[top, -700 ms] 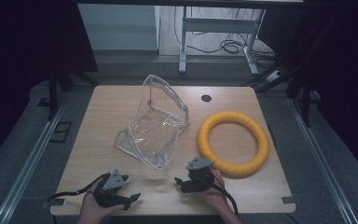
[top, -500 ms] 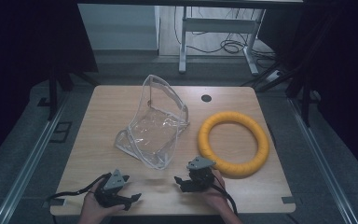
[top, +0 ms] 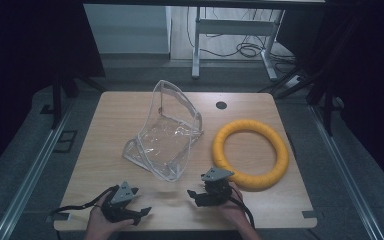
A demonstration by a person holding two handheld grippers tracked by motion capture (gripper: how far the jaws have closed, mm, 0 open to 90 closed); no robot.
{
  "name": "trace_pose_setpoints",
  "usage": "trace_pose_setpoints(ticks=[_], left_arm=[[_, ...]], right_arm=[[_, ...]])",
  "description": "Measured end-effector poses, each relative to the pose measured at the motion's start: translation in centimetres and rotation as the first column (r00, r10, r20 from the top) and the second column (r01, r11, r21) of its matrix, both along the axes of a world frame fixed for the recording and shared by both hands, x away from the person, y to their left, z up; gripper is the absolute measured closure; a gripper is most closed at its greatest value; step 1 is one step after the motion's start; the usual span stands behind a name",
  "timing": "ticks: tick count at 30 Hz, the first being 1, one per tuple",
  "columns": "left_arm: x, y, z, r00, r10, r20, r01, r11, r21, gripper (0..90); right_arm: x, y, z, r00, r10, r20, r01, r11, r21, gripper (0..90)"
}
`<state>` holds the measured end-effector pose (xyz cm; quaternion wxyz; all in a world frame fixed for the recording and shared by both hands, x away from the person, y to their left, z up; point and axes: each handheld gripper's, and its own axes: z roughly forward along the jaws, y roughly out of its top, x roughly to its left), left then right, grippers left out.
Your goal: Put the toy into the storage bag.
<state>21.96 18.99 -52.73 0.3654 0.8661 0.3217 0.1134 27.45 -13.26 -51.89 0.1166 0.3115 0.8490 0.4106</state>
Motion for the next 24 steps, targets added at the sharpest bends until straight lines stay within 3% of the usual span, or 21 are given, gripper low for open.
trace_pose_setpoints(ticks=[7,12,24], left_arm=[[0.0,0.1,0.1,1.0,0.002,0.002,-0.002,1.0,-0.001,19.6],[-0.1,0.1,0.1,0.9998,0.017,0.009,-0.017,0.9996,0.021,19.6],[-0.1,0.1,0.1,0.9999,0.012,0.005,-0.012,0.9999,0.011,19.5]], right_arm=[[-0.3,-0.9,0.6,0.9999,0.013,-0.008,-0.013,0.999,0.037,29.2],[-0.3,-1.8,1.1,0.9985,0.045,-0.029,-0.044,0.998,0.036,28.9],[-0.4,-3.3,2.2,0.9991,0.042,-0.006,-0.042,0.997,0.059,33.2]])
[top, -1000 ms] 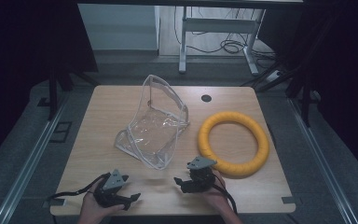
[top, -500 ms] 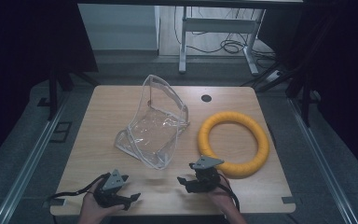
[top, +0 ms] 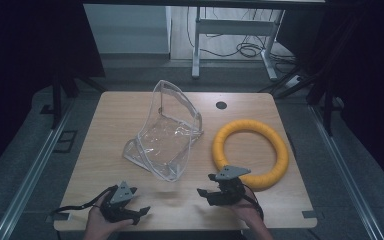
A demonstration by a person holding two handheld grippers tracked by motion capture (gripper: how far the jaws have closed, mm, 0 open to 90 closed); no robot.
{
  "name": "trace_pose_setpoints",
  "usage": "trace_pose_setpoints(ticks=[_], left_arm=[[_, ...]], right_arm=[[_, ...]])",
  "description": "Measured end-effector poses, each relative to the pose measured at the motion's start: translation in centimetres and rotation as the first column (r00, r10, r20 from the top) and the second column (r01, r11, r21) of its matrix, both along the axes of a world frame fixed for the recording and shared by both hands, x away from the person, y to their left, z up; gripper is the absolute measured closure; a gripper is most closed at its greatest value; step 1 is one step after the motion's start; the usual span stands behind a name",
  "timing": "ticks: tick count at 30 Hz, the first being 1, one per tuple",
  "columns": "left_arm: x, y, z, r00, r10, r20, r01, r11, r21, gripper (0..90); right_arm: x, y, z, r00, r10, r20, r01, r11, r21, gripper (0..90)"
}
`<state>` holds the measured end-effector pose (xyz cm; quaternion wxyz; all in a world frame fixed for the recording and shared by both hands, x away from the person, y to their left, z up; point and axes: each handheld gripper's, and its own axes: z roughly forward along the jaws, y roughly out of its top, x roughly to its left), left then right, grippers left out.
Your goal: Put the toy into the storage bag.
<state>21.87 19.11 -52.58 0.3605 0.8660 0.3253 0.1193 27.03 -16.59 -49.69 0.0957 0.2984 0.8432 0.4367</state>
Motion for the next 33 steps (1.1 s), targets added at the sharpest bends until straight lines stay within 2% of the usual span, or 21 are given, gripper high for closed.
trace_pose_setpoints(ticks=[9,16,19,23,29,33], left_arm=[[0.0,0.0,0.0,1.0,-0.004,0.002,0.004,1.0,0.007,19.5],[-0.1,-0.1,-0.2,1.0,-0.006,-0.004,0.006,1.0,0.006,19.5],[0.0,-0.1,-0.2,1.0,-0.003,-0.007,0.004,1.0,0.006,19.5],[-0.1,0.0,0.1,0.9999,0.003,-0.01,-0.003,0.9999,-0.012,19.5],[0.1,-0.1,0.1,0.9997,0.003,-0.025,-0.004,0.9996,-0.029,19.6],[0.1,-0.1,0.2,0.9996,0.001,-0.028,-0.002,0.9994,-0.034,19.6]], right_arm=[[0.0,-1.2,0.3,0.9999,-0.013,0.005,0.013,1.0,0.012,33.8],[0.0,-2.1,0.8,0.9999,-0.009,0.01,0.009,1.0,0.002,34.7],[0.0,-2.6,1.2,0.9999,0.006,-0.013,-0.005,0.999,0.031,33.5],[0.1,-2.8,1.3,0.9999,-0.001,-0.016,0.001,1.0,0.029,33.1],[0.5,-3.7,1.8,0.9996,-0.021,-0.016,0.021,1.0,0.018,32.7],[0.8,-3.9,2.0,0.9997,-0.021,-0.016,0.02,0.999,-0.041,32.3]])
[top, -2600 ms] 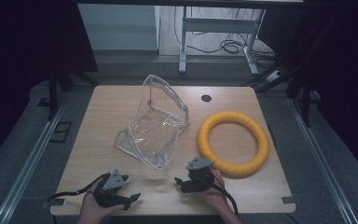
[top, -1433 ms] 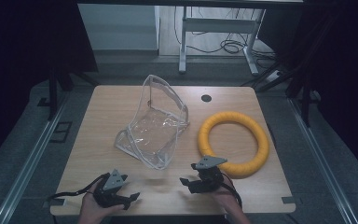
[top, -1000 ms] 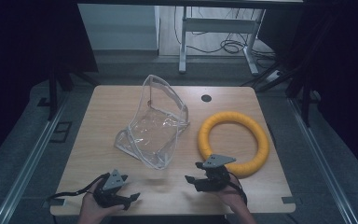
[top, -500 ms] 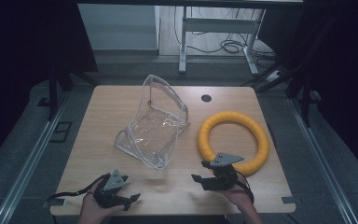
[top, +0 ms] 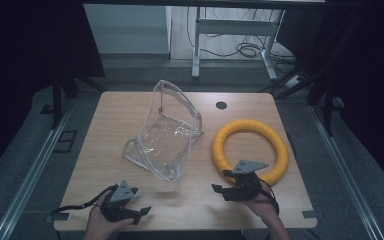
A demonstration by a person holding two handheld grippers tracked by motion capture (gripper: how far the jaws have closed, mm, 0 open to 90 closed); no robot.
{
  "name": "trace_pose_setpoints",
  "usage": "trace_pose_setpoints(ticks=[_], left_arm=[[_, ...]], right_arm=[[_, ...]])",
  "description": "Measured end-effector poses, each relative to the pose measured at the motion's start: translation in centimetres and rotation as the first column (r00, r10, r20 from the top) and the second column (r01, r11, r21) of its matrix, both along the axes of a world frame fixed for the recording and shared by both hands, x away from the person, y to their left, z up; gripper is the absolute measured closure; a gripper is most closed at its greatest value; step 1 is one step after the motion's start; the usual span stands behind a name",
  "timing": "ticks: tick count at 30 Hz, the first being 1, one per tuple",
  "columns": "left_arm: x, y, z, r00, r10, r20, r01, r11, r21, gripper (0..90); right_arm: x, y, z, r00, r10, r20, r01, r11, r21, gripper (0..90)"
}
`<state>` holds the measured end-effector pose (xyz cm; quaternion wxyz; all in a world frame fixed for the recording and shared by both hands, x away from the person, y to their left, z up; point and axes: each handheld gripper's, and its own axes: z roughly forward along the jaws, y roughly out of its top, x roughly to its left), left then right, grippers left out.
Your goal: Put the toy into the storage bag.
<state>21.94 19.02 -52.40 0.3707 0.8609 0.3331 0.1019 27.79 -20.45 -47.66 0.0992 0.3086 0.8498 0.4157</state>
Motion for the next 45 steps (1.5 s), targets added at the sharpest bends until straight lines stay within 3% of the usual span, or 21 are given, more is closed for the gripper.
trace_pose_setpoints(ticks=[4,10,11,16,22,34,36,37,44,45], left_arm=[[-0.1,0.0,0.0,1.0,0.001,-0.003,-0.001,1.0,-0.005,19.6],[0.0,-0.1,0.0,1.0,0.005,-0.005,-0.005,0.9999,-0.009,19.6],[0.0,-0.1,0.0,1.0,0.004,-0.005,-0.004,0.9999,-0.009,19.6],[0.0,-0.1,0.0,0.9999,0.008,-0.008,-0.008,0.9999,-0.013,19.6],[0.1,-0.2,-0.1,0.9998,0.008,-0.018,-0.008,0.9999,-0.012,19.6],[0.1,-0.3,-0.2,0.9999,0.012,-0.009,-0.012,0.9997,-0.019,19.7],[0.1,-0.3,-0.2,0.9999,0.011,-0.009,-0.011,0.9998,-0.016,19.7],[0.1,-0.3,-0.2,0.9999,0.011,-0.008,-0.011,0.9998,-0.018,19.7],[0.2,-0.4,-0.3,0.9999,0.012,-0.01,-0.012,0.9997,-0.019,19.8],[0.2,-0.4,-0.3,0.9999,0.012,-0.011,-0.012,0.9998,-0.019,19.8]], right_arm=[[0.6,-0.3,0.3,1.0,-0.003,-0.007,0.002,0.998,-0.063,28.9],[1.5,-0.5,0.9,0.9998,0.005,-0.017,-0.007,0.993,-0.114,27.2],[1.8,-0.5,1.1,0.9998,0.003,-0.02,-0.006,0.989,-0.145,27.3],[2.6,-0.8,1.3,0.9994,0.005,-0.033,-0.011,0.98,-0.2,26.1],[3.6,-0.7,1.4,0.998,0.025,-0.059,-0.04,0.957,-0.286,24.3],[4.8,-1.2,0.7,0.9933,0.016,-0.115,-0.055,0.936,-0.347,26.0],[5.1,-1.4,0.5,0.9918,0.019,-0.126,-0.063,0.93,-0.361,26.1],[5.5,-1.7,0.2,0.9878,0.026,-0.153,-0.081,0.926,-0.368,27.8],[6.2,-2.3,-0.2,0.9833,0.022,-0.181,-0.094,0.911,-0.401,28.7],[6.3,-2.3,-0.3,0.9807,0.027,-0.194,-0.106,0.906,-0.411,29.3]])
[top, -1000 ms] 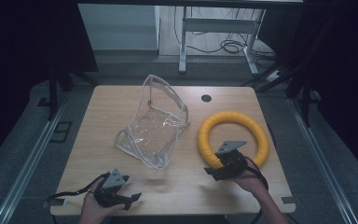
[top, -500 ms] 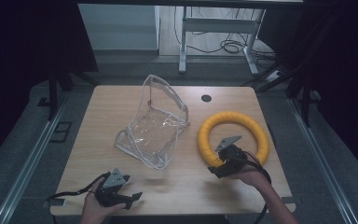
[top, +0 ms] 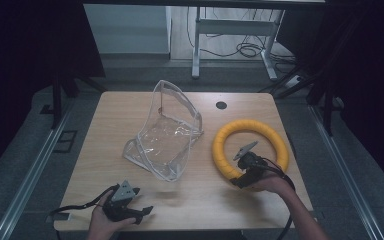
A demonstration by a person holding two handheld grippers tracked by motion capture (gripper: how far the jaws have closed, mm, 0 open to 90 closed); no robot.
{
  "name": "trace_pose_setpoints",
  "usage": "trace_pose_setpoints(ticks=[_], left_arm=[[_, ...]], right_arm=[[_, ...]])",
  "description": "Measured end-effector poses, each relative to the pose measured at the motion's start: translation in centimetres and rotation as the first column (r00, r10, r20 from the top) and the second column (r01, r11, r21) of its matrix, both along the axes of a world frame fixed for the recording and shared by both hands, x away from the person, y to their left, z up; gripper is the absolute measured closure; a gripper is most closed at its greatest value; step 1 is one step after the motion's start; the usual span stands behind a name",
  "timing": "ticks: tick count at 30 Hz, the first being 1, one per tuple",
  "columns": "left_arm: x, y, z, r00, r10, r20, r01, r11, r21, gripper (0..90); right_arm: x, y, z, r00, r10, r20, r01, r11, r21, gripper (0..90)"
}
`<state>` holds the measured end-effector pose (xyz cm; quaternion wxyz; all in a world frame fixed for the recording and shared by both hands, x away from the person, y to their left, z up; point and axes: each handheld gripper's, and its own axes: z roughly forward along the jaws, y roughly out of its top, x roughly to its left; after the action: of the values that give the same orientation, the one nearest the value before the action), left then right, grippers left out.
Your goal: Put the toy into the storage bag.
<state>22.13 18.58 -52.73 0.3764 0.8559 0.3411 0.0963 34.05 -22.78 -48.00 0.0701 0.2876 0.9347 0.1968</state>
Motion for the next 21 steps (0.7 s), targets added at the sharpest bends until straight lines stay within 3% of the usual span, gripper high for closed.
trace_pose_setpoints(ticks=[9,21], left_arm=[[0.0,0.0,0.0,1.0,-0.002,-0.002,0.002,1.0,-0.001,19.8],[0.1,-0.1,-0.1,1.0,-0.006,-0.006,0.006,1.0,-0.002,19.8]], right_arm=[[0.4,-0.4,-1.1,0.995,0.062,-0.078,-0.069,0.994,-0.088,30.5],[1.0,0.4,-2.1,0.9879,0.1,-0.118,-0.117,0.982,-0.147,41.3]])
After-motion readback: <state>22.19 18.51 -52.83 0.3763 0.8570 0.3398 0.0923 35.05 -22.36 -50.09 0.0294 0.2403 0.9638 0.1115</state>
